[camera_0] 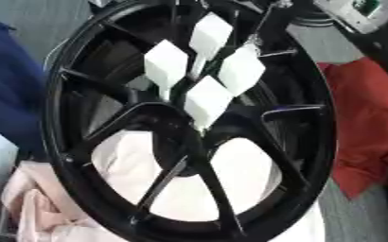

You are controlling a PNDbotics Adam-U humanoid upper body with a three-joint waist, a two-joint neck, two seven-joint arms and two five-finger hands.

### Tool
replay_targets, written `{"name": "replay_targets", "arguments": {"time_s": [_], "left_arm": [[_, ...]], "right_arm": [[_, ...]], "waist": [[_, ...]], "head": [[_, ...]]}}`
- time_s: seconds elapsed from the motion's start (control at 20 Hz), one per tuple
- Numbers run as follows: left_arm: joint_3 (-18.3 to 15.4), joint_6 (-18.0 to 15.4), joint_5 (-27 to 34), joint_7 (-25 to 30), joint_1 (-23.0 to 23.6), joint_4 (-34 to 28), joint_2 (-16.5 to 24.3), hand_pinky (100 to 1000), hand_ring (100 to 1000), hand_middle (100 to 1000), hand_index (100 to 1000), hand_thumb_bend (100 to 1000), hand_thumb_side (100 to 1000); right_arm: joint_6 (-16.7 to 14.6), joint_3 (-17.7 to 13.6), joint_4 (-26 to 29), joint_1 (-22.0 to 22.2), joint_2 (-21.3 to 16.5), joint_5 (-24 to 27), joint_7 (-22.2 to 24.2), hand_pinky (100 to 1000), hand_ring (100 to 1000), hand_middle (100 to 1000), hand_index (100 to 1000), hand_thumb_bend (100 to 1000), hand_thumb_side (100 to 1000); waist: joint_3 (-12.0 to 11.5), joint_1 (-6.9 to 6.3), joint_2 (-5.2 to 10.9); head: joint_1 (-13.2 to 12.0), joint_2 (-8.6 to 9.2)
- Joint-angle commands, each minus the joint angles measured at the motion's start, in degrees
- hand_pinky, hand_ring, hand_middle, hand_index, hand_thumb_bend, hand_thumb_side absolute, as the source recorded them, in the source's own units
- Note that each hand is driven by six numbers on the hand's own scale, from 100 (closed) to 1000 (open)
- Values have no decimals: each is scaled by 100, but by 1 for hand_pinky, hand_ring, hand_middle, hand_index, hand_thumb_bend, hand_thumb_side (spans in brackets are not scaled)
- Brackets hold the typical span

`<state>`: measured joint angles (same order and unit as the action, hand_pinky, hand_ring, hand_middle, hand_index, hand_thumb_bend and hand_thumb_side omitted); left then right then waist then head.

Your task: Pull the pin out of the wheel hub.

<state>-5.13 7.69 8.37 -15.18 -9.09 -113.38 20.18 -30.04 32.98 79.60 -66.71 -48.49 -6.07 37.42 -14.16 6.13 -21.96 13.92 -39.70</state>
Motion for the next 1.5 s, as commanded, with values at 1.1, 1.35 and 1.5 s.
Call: {"name": "replay_targets", "arguments": {"time_s": [1.1,1.35,1.5], "left_arm": [[-67,34,-15,1,30,-121,127,686,667,554,707,560,500],[-82,38,-12,-17,65,-121,118,686,666,554,707,560,500],[-96,44,-12,-32,113,-121,96,686,665,553,708,560,500]], "right_arm": [[-700,-1104,194,-239,-368,556,1455,847,733,452,509,100,134],[-501,-1584,228,-177,-577,786,1370,851,733,447,506,100,104],[-339,-2002,102,18,-829,927,1124,849,730,443,503,100,100]], "waist": [[69,-77,210],[132,-147,250],[215,-222,292]], "head": [[6,45],[-80,4],[-159,-19]]}}
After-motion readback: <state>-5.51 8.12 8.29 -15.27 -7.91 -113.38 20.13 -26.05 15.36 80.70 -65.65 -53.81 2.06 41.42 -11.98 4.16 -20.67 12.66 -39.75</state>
